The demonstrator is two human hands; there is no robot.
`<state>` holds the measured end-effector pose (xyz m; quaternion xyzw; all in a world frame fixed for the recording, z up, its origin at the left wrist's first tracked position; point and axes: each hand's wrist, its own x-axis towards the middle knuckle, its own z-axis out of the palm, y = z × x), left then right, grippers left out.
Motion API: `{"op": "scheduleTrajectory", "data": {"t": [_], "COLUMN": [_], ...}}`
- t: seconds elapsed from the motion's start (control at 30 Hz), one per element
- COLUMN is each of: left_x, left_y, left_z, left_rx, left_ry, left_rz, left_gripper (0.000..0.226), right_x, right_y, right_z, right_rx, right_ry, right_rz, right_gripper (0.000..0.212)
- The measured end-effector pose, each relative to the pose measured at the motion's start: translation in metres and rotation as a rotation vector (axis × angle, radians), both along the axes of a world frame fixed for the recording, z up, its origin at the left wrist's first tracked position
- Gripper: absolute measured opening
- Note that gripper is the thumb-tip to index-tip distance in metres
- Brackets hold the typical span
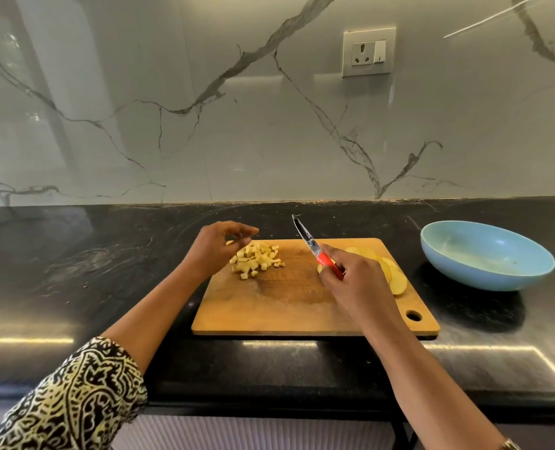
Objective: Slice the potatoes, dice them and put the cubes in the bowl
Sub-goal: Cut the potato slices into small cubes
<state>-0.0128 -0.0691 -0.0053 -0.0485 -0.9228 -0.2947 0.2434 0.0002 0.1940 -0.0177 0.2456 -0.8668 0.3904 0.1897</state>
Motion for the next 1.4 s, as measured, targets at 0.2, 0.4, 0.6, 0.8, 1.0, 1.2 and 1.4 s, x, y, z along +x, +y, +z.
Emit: {"op": "scheduleTrajectory", "data": {"t": [0.2,0.4,0.6,0.8,1.0,1.2,1.4], "left_x": [0.019,0.019,0.019,0.016,0.017,0.018,0.010], "left_y": [-0.019,-0.013,-0.009,-0.003,-0.005,-0.013,-0.007], "left_z": [0.005,0.004,0.002,-0.001,-0.001,-0.004,-0.009], "left_rx": [-0.197,-0.176,-0.179,0.021,0.098,-0.197,-0.484], "left_ry": [-0.384,-0.331,-0.259,-0.106,-0.140,-0.261,-0.133], "left_rz": [-0.106,-0.094,-0.106,-0.067,-0.103,-0.185,-0.074], "left_gripper": [0.024,0.013,0.015,0.019,0.026,0.033,0.021], "right_x": [0.001,0.002,0.002,0.003,0.003,0.002,0.001], "right_y": [-0.001,-0.002,-0.002,0.000,0.001,0.001,0.001], "right_z": [0.001,0.001,0.000,-0.001,0.000,-0.003,-0.003], "right_rx": [0.013,0.018,0.007,-0.007,-0.003,-0.005,0.007], "right_ry": [-0.020,-0.014,-0.020,-0.032,-0.044,-0.043,-0.045], "right_rz": [-0.002,-0.009,-0.003,0.013,0.003,-0.001,-0.009], "right_gripper": [0.045,0.043,0.043,0.044,0.044,0.044,0.045]}}
